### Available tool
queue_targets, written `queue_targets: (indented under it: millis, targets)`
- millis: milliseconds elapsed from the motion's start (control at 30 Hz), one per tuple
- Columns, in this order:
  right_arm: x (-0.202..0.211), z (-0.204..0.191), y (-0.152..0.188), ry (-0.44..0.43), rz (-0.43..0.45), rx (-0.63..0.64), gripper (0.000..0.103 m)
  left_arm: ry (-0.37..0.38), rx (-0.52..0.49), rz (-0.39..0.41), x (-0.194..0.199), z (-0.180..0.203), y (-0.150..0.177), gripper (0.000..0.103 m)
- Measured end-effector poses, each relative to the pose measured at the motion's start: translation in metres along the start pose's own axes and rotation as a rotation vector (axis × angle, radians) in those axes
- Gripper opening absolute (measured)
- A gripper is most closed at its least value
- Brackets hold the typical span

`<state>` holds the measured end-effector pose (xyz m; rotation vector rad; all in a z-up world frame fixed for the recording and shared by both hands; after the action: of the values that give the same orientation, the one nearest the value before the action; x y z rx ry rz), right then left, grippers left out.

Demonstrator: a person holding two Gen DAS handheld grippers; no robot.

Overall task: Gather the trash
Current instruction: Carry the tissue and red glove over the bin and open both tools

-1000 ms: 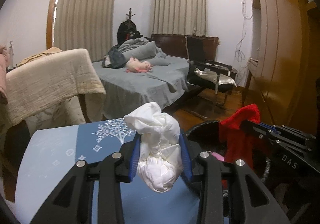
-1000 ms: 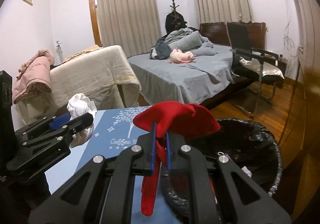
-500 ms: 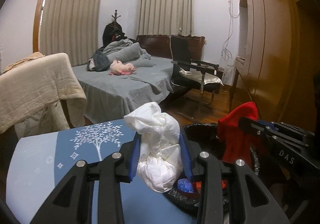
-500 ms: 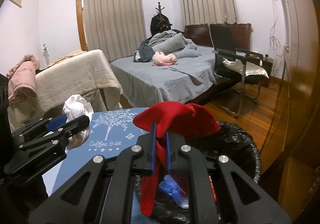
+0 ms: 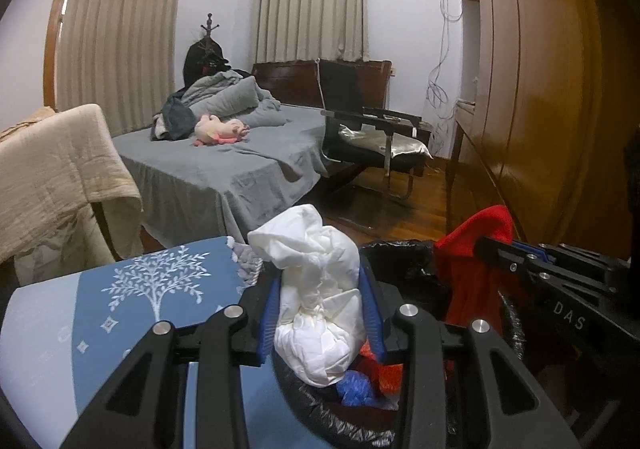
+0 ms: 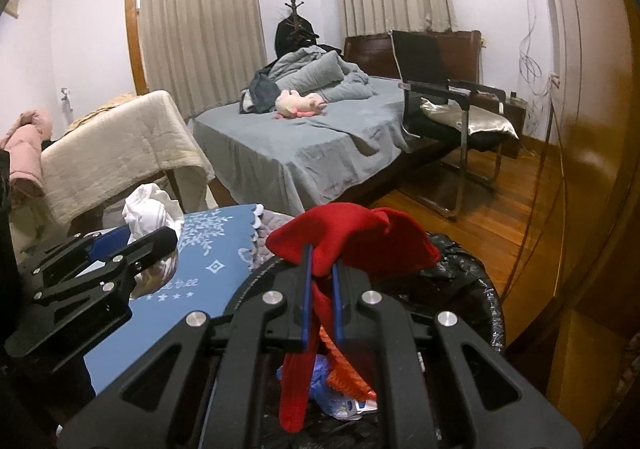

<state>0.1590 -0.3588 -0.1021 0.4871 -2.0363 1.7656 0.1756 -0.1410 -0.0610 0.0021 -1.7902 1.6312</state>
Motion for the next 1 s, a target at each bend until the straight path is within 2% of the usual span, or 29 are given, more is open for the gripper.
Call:
queue_targets:
  millis: [467,1000]
  targets:
    - [-0.036,0.036,0.009,0.063,-0.04,-0.038,0.008,0.059,-0.019,-0.062,-0.061,0.014,0.015,0.036]
    - [-0.065,0.065,0.032,0.103,-0.115,-0.058,0.008,0.138,-0.037,-0.123,-0.109,0.033,0.025,0.037]
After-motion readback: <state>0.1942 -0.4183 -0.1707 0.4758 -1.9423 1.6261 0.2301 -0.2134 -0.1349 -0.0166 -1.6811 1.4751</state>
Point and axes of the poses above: each gripper's, at about its wrist camera, not at the fingertips, and x roughly against the way its jaws point, z to its right, y to its underside, the point moved 5 cm from there along -x, roughly the way its jaws point, and after that the axes turned 1 degree about -z, right-handed, at the moved point
